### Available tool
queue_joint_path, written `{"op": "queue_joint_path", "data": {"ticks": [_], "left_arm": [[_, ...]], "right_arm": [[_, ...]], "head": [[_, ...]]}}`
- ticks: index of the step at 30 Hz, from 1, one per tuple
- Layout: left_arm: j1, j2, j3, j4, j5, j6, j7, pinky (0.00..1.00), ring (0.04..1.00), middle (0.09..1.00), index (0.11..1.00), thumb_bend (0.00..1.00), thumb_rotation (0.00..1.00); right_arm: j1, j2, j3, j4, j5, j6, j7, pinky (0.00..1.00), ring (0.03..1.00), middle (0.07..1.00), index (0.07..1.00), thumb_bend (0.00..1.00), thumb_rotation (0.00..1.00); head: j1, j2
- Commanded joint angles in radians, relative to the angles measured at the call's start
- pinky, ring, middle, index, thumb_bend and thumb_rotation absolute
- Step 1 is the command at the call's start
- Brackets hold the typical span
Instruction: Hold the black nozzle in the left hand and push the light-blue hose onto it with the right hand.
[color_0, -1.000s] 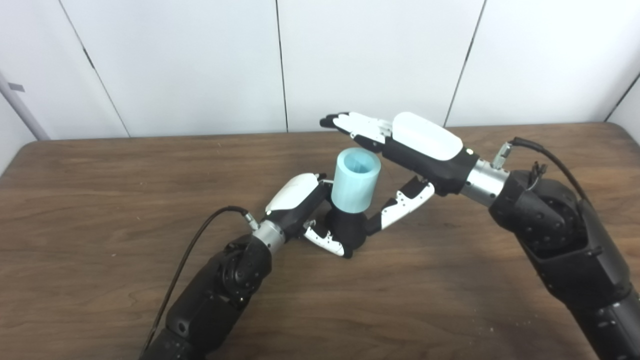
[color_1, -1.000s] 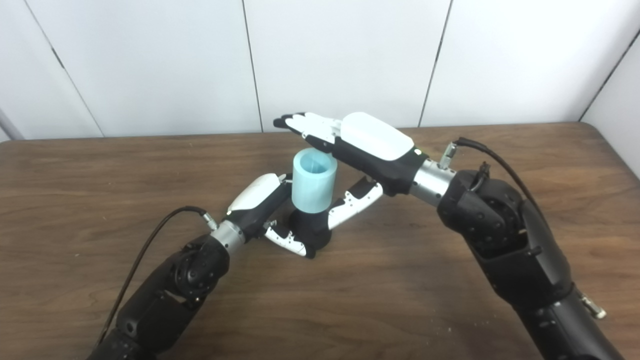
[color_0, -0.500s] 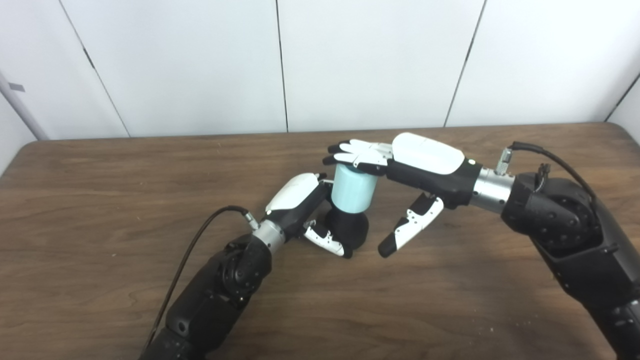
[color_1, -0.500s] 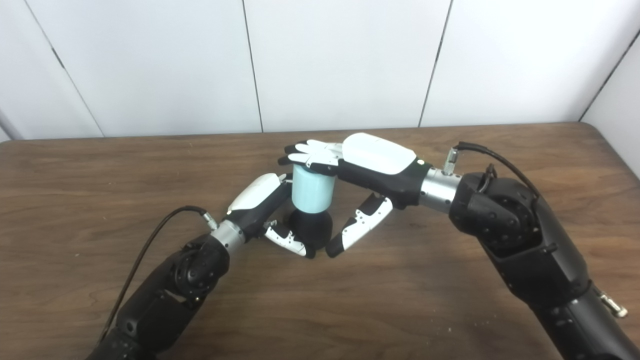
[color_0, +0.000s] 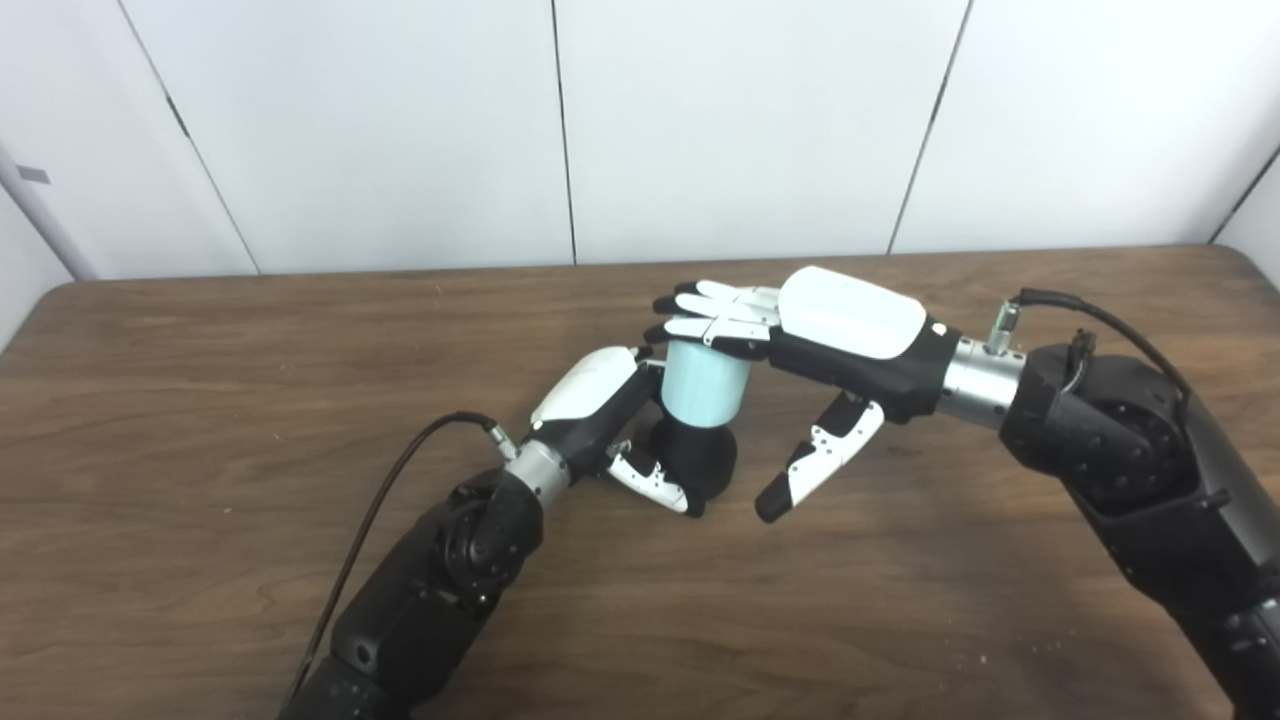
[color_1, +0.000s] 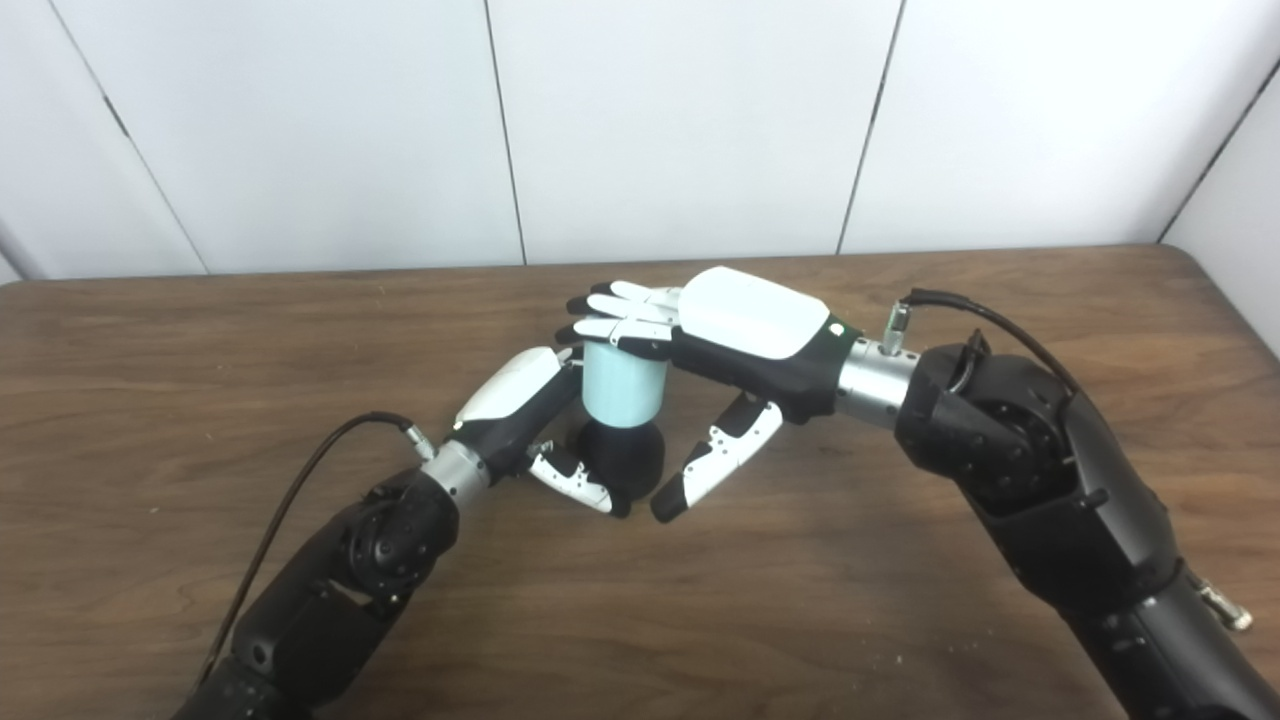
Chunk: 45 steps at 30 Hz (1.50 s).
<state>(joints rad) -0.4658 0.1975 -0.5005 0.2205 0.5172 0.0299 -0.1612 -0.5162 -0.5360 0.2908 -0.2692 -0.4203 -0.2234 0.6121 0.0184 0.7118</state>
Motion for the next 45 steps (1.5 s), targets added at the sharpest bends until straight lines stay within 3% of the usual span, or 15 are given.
{"op": "queue_joint_path", "data": {"ticks": [1,8,18,27,39,45], "left_arm": [[0.053,0.024,-0.037,0.061,0.037,0.078,-0.091,1.0,0.595,0.473,0.493,0.53,0.0],[0.049,0.019,-0.04,0.064,0.037,0.081,-0.092,1.0,0.611,0.482,0.489,0.53,0.0],[0.05,0.02,-0.04,0.065,0.039,0.081,-0.091,1.0,0.618,0.498,0.48,0.52,0.0],[0.051,0.015,-0.04,0.066,0.036,0.088,-0.092,1.0,0.61,0.471,0.494,0.53,0.0],[0.051,0.025,-0.029,0.06,0.031,0.084,-0.092,1.0,0.609,0.482,0.489,0.53,0.0],[0.048,0.023,-0.027,0.062,0.028,0.08,-0.092,1.0,0.607,0.482,0.489,0.53,0.0]], "right_arm": [[-0.015,-0.03,0.016,-0.001,-0.035,-0.036,0.013,0.89,0.965,0.959,0.89,0.74,0.81],[0.01,-0.028,0.066,0.028,-0.121,-0.133,-0.03,0.9,0.957,0.948,0.888,0.72,0.84],[-0.001,-0.012,0.116,0.052,-0.083,-0.151,-0.044,0.92,0.977,0.959,0.9,0.72,0.84],[-0.011,-0.029,0.129,0.061,-0.01,-0.137,-0.024,0.94,0.976,0.945,0.893,0.74,0.81],[0.032,-0.029,0.099,0.036,-0.129,-0.012,-0.036,0.95,0.986,0.983,0.937,0.73,0.78],[0.035,-0.031,0.102,0.021,-0.137,-0.008,-0.031,0.96,0.993,0.989,0.945,0.73,0.8]], "head": [[0.0,0.001],[0.003,0.003],[0.008,0.007],[0.008,0.009],[0.008,0.01],[0.005,0.013]]}}
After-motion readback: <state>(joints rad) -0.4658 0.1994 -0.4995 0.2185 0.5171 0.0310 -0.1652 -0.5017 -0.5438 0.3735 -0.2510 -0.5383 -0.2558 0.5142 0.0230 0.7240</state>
